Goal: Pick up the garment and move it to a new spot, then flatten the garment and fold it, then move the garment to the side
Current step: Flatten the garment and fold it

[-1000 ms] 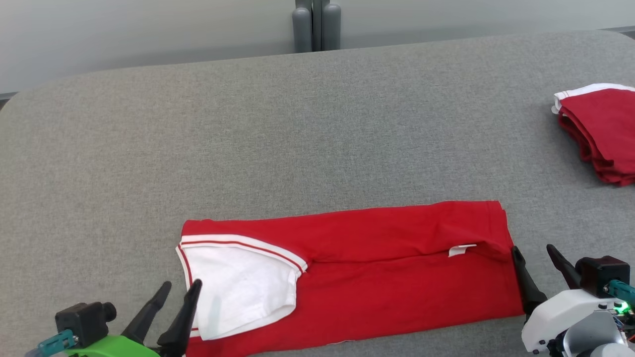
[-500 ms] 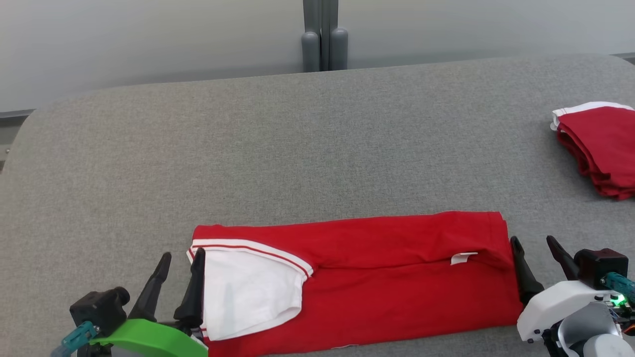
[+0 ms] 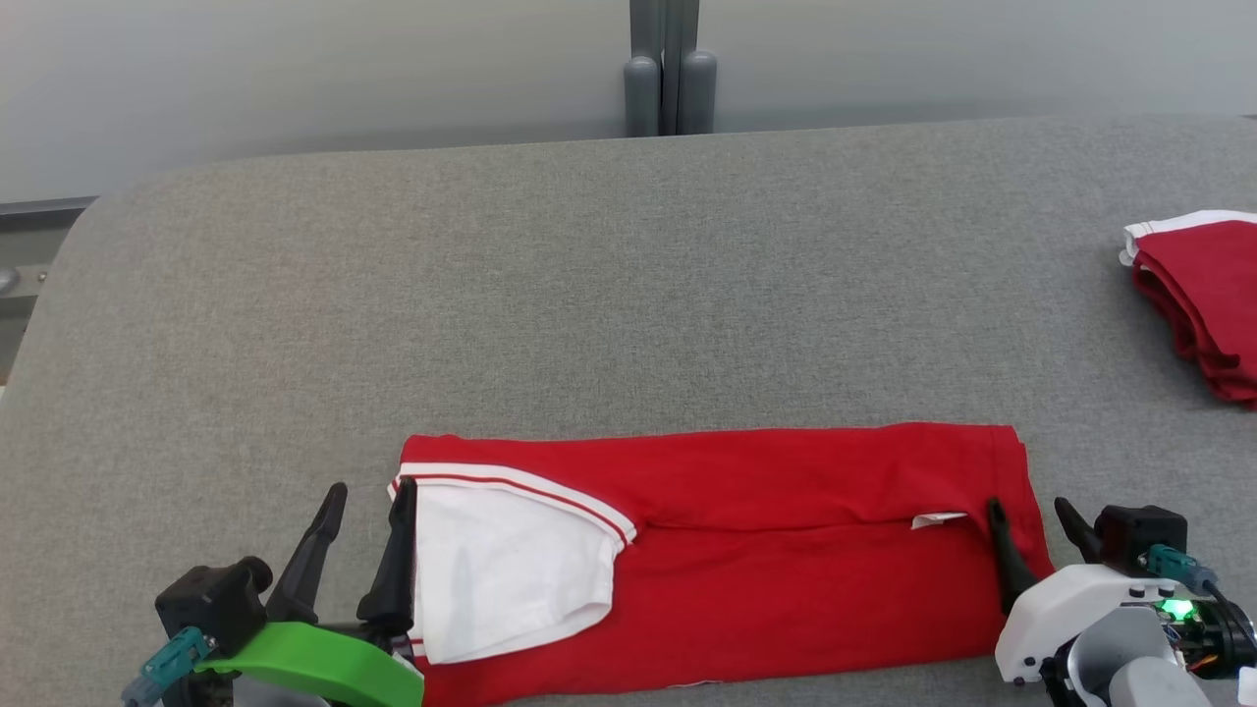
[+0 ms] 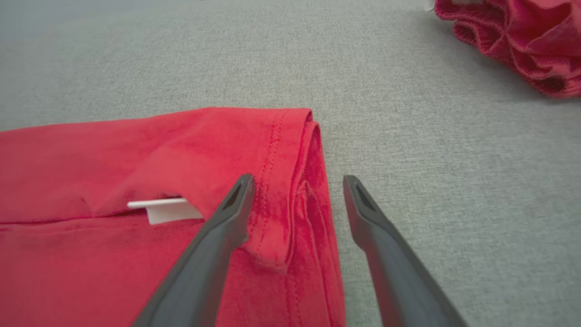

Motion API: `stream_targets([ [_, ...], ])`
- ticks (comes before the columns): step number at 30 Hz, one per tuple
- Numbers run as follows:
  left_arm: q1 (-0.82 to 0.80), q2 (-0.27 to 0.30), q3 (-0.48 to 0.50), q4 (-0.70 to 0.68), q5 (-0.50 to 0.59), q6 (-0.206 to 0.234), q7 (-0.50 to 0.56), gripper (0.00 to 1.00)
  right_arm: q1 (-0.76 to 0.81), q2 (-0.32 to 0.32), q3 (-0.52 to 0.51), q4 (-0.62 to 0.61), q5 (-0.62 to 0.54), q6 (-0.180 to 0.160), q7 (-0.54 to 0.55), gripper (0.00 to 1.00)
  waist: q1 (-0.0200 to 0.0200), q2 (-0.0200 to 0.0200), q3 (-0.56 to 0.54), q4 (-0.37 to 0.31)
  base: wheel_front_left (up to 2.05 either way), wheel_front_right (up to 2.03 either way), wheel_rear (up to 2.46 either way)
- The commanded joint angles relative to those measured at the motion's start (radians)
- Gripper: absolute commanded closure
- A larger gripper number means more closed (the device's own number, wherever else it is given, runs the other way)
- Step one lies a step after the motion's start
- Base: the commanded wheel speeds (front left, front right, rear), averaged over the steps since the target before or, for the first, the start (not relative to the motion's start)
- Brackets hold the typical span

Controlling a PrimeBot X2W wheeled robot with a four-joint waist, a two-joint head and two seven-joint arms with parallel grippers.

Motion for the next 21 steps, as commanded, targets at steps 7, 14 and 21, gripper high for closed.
stream_targets([
  [7, 0.011, -0.004, 0.017, -0.001, 0.013, -0.007, -0.003, 0.0, -0.016, -0.001, 0.009, 0.108, -0.107, -0.001, -0.082, 0.0, 0.0001, 0.0, 0.014, 0.003, 0.0, 0.0, 0.0],
  [14, 0.0, -0.005, 0.035, -0.008, 0.018, -0.01, -0.003, 0.0, -0.064, -0.001, -0.005, 0.228, -0.129, -0.002, -0.138, 0.0, 0.0001, 0.0, 0.035, -0.01, 0.0, 0.0, 0.0],
  [21, -0.008, -0.006, 0.045, -0.007, 0.022, -0.009, -0.003, 0.0, -0.112, 0.005, 0.08, 0.324, -0.085, -0.001, -0.151, 1.0, 0.0001, 0.0, 0.049, -0.018, 0.0, 0.0, 0.0],
])
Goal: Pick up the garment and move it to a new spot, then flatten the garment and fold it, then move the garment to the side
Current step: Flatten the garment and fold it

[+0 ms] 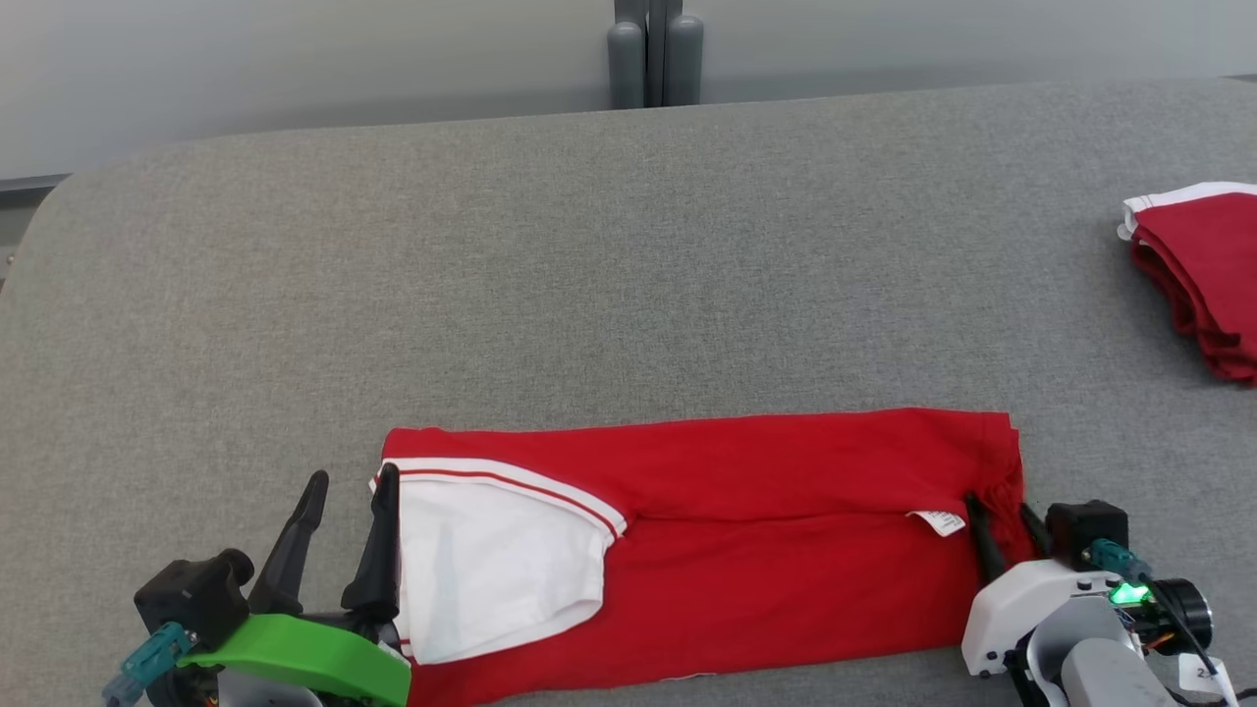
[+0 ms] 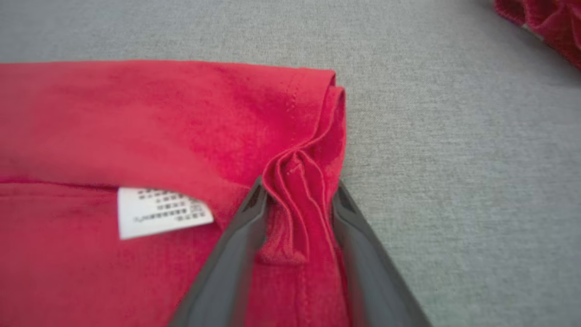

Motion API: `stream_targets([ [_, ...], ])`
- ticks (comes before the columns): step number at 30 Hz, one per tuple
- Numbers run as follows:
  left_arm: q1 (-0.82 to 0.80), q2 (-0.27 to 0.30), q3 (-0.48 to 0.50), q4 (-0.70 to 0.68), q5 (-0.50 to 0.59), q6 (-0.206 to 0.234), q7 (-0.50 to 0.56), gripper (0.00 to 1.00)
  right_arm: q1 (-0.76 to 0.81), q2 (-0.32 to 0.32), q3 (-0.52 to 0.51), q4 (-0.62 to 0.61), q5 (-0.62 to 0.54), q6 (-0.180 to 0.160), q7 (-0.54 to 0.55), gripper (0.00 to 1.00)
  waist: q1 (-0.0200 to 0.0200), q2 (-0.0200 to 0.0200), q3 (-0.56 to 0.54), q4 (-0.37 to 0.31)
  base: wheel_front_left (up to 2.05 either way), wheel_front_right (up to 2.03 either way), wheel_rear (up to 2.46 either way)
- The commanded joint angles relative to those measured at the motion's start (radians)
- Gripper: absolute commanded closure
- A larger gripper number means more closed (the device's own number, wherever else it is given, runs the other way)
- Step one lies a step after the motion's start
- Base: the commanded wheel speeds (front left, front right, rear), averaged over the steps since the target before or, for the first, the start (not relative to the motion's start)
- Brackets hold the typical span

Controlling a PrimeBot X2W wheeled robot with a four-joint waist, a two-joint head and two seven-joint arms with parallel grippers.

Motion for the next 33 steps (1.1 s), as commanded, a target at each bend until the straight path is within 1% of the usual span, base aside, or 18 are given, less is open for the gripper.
stream_targets([
  [1, -0.01, -0.001, 0.003, 0.0, 0.008, 0.0, -0.003, 0.0, 0.008, 0.009, 0.016, 0.034, -0.006, 0.0, 0.008, 1.0, 0.0, 0.0, 0.003, -0.003, 0.0, 0.0, 0.0],
  [7, -0.018, -0.007, 0.006, 0.003, 0.011, -0.002, -0.003, 0.0, -0.036, -0.002, -0.018, 0.013, 0.006, -0.001, -0.011, 1.0, 0.0, 0.0, 0.005, -0.013, 0.0, 0.0, 0.0],
  [13, -0.02, -0.014, 0.006, 0.009, 0.023, -0.002, -0.003, 0.0, -0.041, -0.076, -0.105, -0.056, 0.037, -0.001, 0.019, 1.0, 0.0, 0.0, 0.004, -0.031, 0.0, 0.0, 0.0],
  [16, -0.022, -0.018, 0.001, 0.012, 0.027, -0.006, -0.003, 0.0, -0.027, -0.131, -0.167, -0.104, 0.048, -0.001, 0.053, 1.0, 0.0, 0.0, 0.005, -0.04, 0.0, 0.0, 0.0],
  [18, -0.025, -0.02, -0.003, 0.016, 0.03, -0.009, -0.003, 0.0, -0.012, -0.153, -0.205, -0.138, 0.056, -0.001, 0.085, 1.0, 0.0, 0.0, 0.005, -0.046, 0.0, 0.0, 0.0],
  [20, -0.026, -0.024, -0.008, 0.019, 0.03, -0.01, -0.003, 0.0, 0.001, -0.161, -0.235, -0.18, 0.059, -0.001, 0.12, 1.0, 0.0, 0.0, 0.005, -0.052, 0.0, 0.0, 0.0],
  [22, -0.028, -0.025, -0.011, 0.023, 0.033, -0.012, -0.003, 0.0, 0.014, -0.161, -0.248, -0.222, 0.071, -0.001, 0.154, 1.0, 0.0, 0.0, 0.004, -0.057, 0.0, 0.0, 0.0],
  [25, -0.033, -0.032, -0.017, 0.03, 0.036, -0.013, -0.003, 0.0, 0.034, -0.129, -0.227, -0.281, 0.118, -0.001, 0.2, 1.0, 0.0, 0.0, 0.002, -0.063, 0.0, 0.0, 0.0],
  [28, -0.041, -0.037, -0.02, 0.038, 0.036, -0.018, -0.003, 0.0, 0.052, -0.1, -0.181, -0.359, 0.203, -0.001, 0.249, 1.0, 0.0, 0.0, -0.001, -0.07, 0.0, 0.0, 0.0],
  [33, -0.049, -0.036, -0.019, 0.047, 0.038, -0.018, -0.002, 0.0, 0.092, -0.055, -0.071, -0.52, 0.327, -0.001, 0.347, 1.0, 0.0, 0.0, -0.012, -0.07, 0.0, 0.0, 0.0],
])
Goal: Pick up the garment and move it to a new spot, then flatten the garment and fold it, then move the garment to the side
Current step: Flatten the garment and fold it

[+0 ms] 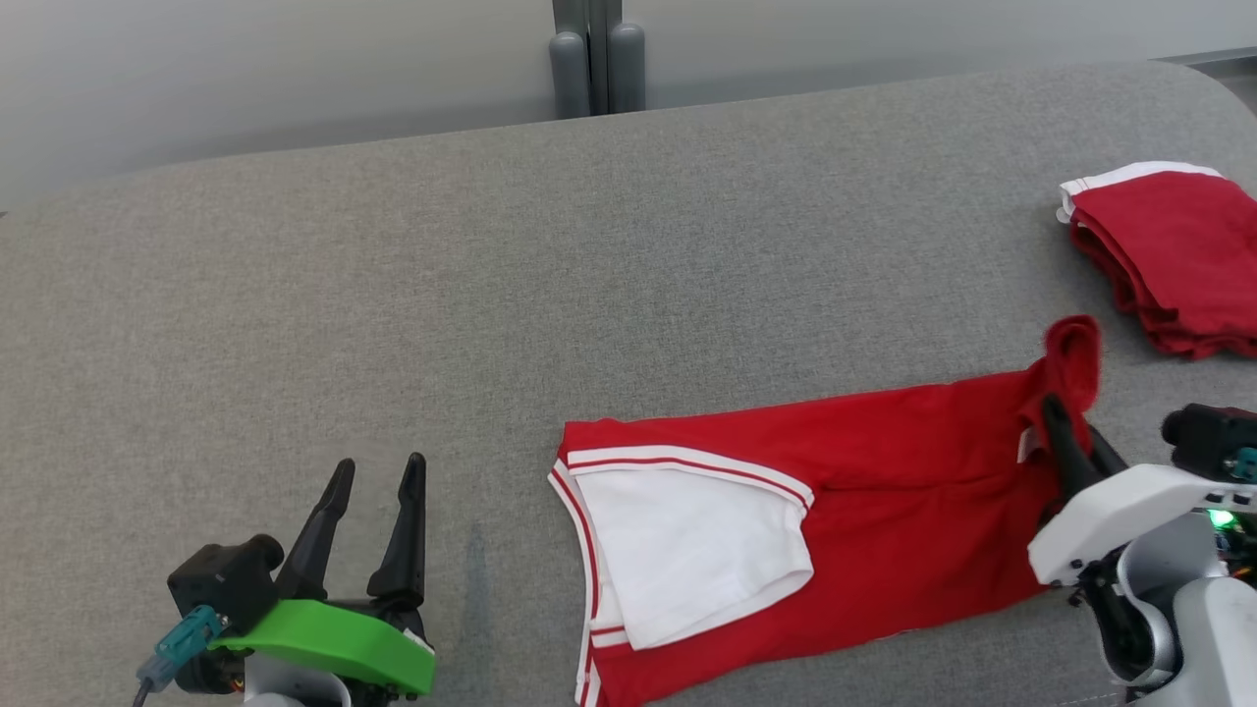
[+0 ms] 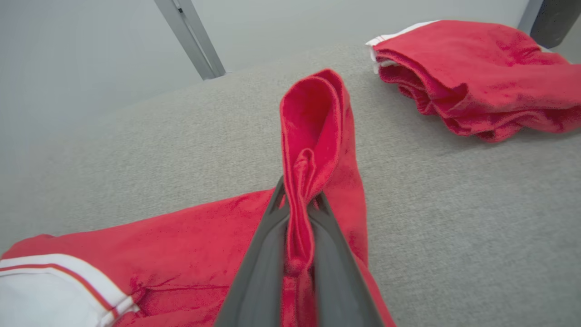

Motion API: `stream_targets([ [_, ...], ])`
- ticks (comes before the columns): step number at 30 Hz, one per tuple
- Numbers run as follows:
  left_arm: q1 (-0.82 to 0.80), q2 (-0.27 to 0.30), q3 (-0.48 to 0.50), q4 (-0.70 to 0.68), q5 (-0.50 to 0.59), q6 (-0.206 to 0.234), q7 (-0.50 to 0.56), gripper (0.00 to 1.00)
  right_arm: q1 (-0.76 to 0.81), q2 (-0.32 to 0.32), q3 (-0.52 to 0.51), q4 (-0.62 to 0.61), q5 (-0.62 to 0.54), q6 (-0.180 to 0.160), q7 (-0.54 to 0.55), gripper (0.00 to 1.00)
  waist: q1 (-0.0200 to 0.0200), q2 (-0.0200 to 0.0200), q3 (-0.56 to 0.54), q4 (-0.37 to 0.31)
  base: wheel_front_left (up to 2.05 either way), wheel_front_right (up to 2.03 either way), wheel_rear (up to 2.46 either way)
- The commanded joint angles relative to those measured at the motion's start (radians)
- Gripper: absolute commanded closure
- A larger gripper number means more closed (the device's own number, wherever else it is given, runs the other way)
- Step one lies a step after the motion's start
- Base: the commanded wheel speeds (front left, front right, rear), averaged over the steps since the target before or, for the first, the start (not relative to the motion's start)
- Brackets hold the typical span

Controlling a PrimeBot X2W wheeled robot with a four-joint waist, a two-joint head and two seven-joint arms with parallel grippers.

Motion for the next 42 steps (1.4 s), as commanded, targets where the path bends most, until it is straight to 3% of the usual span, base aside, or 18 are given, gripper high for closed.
stream_targets([
  [1, -0.013, 0.005, 0.007, 0.004, 0.007, -0.005, -0.002, 0.0, 0.02, 0.008, 0.027, -0.04, 0.027, -0.002, 0.024, 1.0, 0.0, 0.0, -0.005, 0.002, 0.0, 0.0, 0.0],
  [6, -0.015, 0.009, 0.013, 0.005, 0.005, -0.004, -0.002, 0.0, 0.051, 0.04, 0.152, -0.154, 0.115, -0.002, 0.095, 1.0, 0.0, 0.0, -0.017, 0.018, 0.0, 0.0, 0.0],
  [11, -0.011, 0.01, 0.015, 0.005, 0.005, 0.0, -0.002, 0.0, 0.056, 0.057, 0.283, -0.167, 0.155, -0.002, 0.107, 1.0, 0.0, 0.0, -0.024, 0.037, 0.0, 0.0, 0.0],
  [22, -0.015, 0.004, 0.023, 0.008, 0.002, -0.008, -0.002, 0.0, -0.033, 0.062, 0.591, 0.007, 0.272, -0.001, -0.013, 1.0, 0.0, 0.0, -0.023, 0.075, 0.0, 0.0, 0.0],
  [34, -0.019, -0.01, 0.011, 0.026, 0.002, -0.017, -0.002, 0.0, -0.166, 0.062, 0.778, 0.234, 0.424, -0.001, -0.125, 1.0, 0.0, 0.0, -0.036, 0.108, 0.0, 0.0, 0.0],
  [35, -0.019, -0.011, 0.01, 0.027, 0.001, -0.017, -0.002, 0.0, -0.177, 0.062, 0.793, 0.25, 0.431, -0.001, -0.13, 0.9, 0.0, 0.0, -0.037, 0.11, 0.0, 0.0, 0.0],
  [36, -0.019, -0.012, 0.008, 0.029, 0.001, -0.018, -0.002, 0.0, -0.186, 0.063, 0.809, 0.266, 0.444, -0.001, -0.139, 0.62, 0.0, 0.0, -0.039, 0.112, 0.0, 0.0, 0.0],
  [37, -0.02, -0.013, 0.007, 0.031, 0.001, -0.019, -0.001, 0.0, -0.195, 0.062, 0.822, 0.278, 0.452, -0.001, -0.145, 0.53, 0.0, 0.0, -0.04, 0.114, 0.0, 0.0, 0.0],
  [38, -0.02, -0.014, 0.005, 0.033, 0.0, -0.02, 0.0, 0.0, -0.206, 0.062, 0.842, 0.292, 0.461, -0.001, -0.151, 0.09, 0.0, 0.0, -0.043, 0.115, 0.0, 0.0, 0.0],
  [39, -0.019, -0.014, 0.004, 0.035, 0.0, -0.02, 0.0, 0.0, -0.213, 0.062, 0.854, 0.301, 0.47, -0.001, -0.159, 0.0, 0.0, 0.0, -0.045, 0.116, 0.0, 0.0, 0.0],
  [42, -0.015, -0.016, -0.004, 0.04, 0.002, -0.02, 0.003, 0.0, -0.238, 0.062, 0.892, 0.33, 0.504, -0.001, -0.178, 0.0, 0.0, 0.0, -0.052, 0.118, 0.0, 0.0, 0.0],
])
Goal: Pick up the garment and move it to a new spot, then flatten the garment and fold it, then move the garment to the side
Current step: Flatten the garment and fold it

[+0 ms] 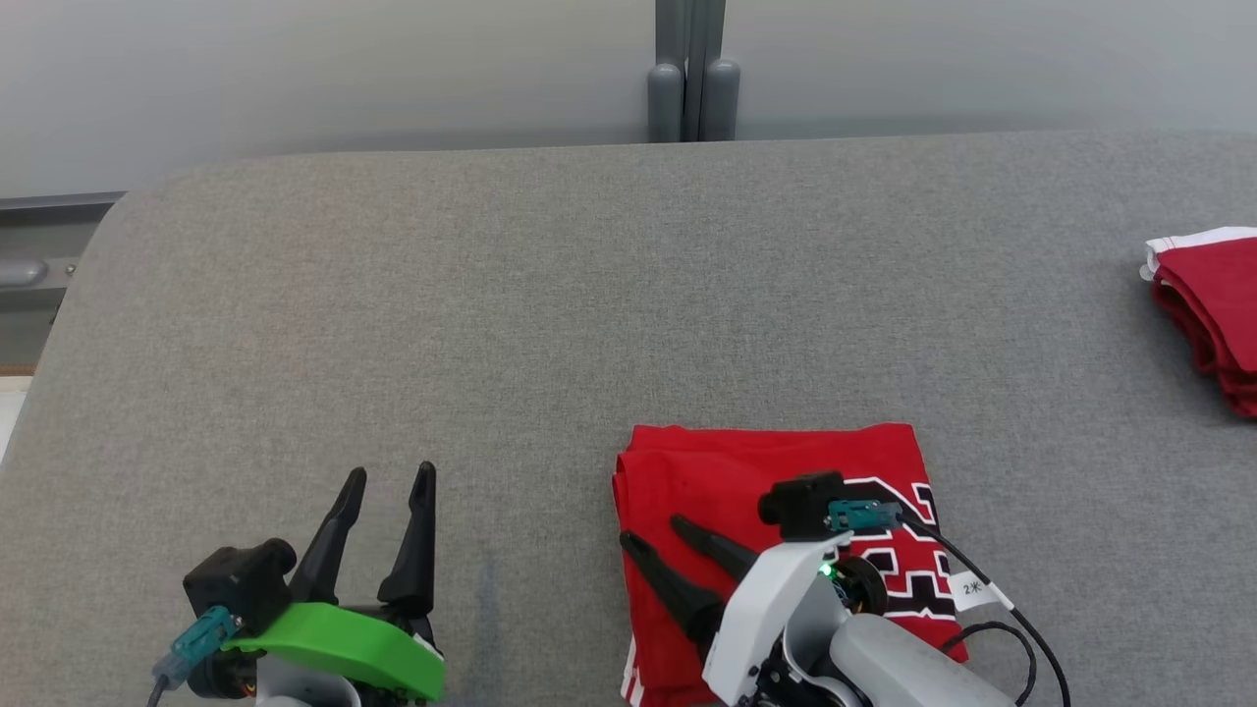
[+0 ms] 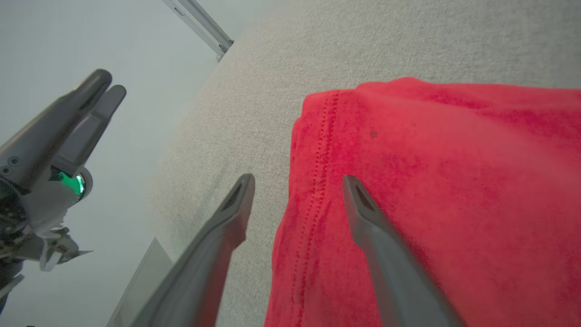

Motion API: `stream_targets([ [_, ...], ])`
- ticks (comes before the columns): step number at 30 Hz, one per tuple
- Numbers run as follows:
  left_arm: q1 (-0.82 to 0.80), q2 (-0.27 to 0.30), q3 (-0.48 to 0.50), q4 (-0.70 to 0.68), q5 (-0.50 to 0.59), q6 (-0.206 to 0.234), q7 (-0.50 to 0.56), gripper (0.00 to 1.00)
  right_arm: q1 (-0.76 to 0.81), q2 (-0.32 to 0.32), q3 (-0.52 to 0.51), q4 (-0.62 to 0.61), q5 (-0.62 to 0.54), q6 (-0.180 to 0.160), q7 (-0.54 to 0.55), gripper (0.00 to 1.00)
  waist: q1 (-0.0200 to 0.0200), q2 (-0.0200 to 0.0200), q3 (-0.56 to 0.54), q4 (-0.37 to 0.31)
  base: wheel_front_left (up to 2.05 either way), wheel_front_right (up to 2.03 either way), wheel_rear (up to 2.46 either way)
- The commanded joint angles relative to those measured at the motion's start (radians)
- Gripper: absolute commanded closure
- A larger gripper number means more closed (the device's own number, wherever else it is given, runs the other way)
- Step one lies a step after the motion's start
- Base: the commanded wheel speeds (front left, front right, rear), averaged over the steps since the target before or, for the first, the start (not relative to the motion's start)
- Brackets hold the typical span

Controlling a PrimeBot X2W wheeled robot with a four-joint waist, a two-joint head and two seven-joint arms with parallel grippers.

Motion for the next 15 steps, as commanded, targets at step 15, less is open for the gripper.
stream_targets([
  [15, -0.019, -0.027, -0.025, 0.019, 0.062, 0.017, -0.004, 0.0, -0.116, -0.007, -0.163, 0.149, -0.248, -0.001, -0.203, 0.0, 0.0, 0.0, -0.03, -0.038, 0.0, 0.0, 0.0],
])
